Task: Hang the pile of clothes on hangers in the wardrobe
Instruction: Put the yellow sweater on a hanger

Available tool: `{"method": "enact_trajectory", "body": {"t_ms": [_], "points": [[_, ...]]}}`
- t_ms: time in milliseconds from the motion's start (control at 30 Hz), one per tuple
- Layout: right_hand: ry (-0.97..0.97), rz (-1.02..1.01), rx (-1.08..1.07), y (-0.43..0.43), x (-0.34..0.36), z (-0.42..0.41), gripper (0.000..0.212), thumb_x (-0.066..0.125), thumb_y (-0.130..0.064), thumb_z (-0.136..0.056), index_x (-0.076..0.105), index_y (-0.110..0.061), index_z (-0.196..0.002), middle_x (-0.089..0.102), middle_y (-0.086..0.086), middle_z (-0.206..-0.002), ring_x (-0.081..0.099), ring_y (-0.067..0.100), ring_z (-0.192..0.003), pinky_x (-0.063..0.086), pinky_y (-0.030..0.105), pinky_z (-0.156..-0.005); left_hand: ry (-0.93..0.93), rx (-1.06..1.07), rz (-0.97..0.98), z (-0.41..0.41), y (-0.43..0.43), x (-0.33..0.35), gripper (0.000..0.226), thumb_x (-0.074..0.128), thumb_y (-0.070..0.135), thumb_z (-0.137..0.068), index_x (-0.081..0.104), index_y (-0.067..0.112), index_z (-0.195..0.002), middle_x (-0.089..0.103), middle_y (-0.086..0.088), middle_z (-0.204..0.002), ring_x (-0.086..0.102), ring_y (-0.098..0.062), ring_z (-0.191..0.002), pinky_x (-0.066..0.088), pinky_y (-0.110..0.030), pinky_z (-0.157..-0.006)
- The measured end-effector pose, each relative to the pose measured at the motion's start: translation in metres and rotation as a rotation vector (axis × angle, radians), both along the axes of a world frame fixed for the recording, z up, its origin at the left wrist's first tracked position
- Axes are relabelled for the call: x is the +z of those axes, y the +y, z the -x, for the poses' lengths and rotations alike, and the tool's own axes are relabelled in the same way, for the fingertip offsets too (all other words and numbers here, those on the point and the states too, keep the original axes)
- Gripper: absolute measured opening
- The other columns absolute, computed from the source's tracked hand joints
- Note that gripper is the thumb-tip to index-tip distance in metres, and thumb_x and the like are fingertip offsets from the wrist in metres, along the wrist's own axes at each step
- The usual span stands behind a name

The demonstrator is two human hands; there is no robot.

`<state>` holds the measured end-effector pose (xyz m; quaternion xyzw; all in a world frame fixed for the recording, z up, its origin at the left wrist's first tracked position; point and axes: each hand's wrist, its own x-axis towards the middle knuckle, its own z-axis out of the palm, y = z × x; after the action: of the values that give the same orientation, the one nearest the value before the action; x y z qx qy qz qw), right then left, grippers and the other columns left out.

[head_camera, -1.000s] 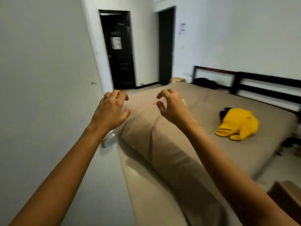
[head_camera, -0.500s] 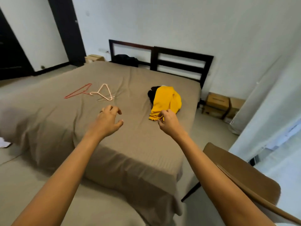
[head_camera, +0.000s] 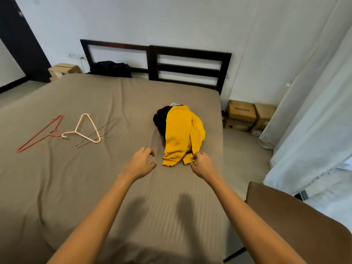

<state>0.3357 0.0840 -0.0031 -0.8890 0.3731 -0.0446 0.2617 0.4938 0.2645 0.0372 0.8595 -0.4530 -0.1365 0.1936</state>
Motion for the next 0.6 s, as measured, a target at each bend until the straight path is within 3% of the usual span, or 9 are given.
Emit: {"method": "enact_trajectory", "body": {"t_ms": [100, 233, 367, 500, 600], "points": [[0.049, -0.071, -0.033, -0.034, -0.018, -0.047, 0.034, 0.057, -0.02, -0.089, 0.051, -0.001, -0.117, 0.051, 0.02, -0.12, 0.05, 0.034, -0.109, 0.042, 0.036, -0.088, 0.09, -0.001, 0.002, -0.032, -0.032, -0.021, 0.023, 0.061, 0.017, -0.087, 0.057, 0.005, -0.106, 0.06, -0.006, -0.1, 0.054, -0.017, -0.082, 0.039, -0.023, -0.072], [0.129, -0.154, -0.086, -0.078, -0.052, -0.116, 0.048, 0.06, -0.027, -0.088, 0.043, 0.0, -0.122, 0.047, 0.024, -0.125, 0.048, 0.038, -0.114, 0.043, 0.038, -0.088, 0.185, -0.033, -0.047, -0.076, -0.063, -0.051, 0.012, 0.057, 0.011, -0.086, 0.058, 0.009, -0.098, 0.057, 0.006, -0.074, 0.05, -0.002, -0.061, 0.037, -0.014, -0.059], [0.12, -0.207, -0.214, -0.122, -0.099, -0.173, 0.065, 0.064, -0.031, -0.086, 0.033, 0.004, -0.132, 0.041, 0.025, -0.133, 0.043, 0.04, -0.122, 0.038, 0.038, -0.096, 0.246, -0.019, -0.026, -0.125, -0.095, -0.091, 0.006, 0.056, 0.016, -0.084, 0.053, 0.022, -0.084, 0.053, 0.011, -0.066, 0.055, -0.002, -0.059, 0.036, -0.01, -0.055], [0.055, -0.276, -0.424, -0.173, -0.156, -0.217, 0.077, 0.068, -0.032, -0.084, 0.026, 0.009, -0.134, 0.039, 0.027, -0.136, 0.041, 0.04, -0.126, 0.036, 0.042, -0.1, 0.341, -0.04, -0.025, -0.16, -0.121, -0.146, 0.024, 0.059, 0.012, -0.083, 0.048, 0.033, -0.076, 0.054, 0.011, -0.062, 0.054, 0.004, -0.061, 0.036, -0.01, -0.057], [-0.057, -0.293, -0.579, -0.2, -0.188, -0.243, 0.08, 0.073, -0.028, -0.08, 0.027, 0.01, -0.133, 0.043, 0.029, -0.133, 0.044, 0.043, -0.123, 0.038, 0.044, -0.096, 0.377, -0.02, -0.015, -0.178, -0.133, -0.18, 0.023, 0.058, 0.013, -0.082, 0.05, 0.033, -0.075, 0.058, 0.026, -0.064, 0.052, 0.002, -0.059, 0.04, -0.015, -0.06]]}}
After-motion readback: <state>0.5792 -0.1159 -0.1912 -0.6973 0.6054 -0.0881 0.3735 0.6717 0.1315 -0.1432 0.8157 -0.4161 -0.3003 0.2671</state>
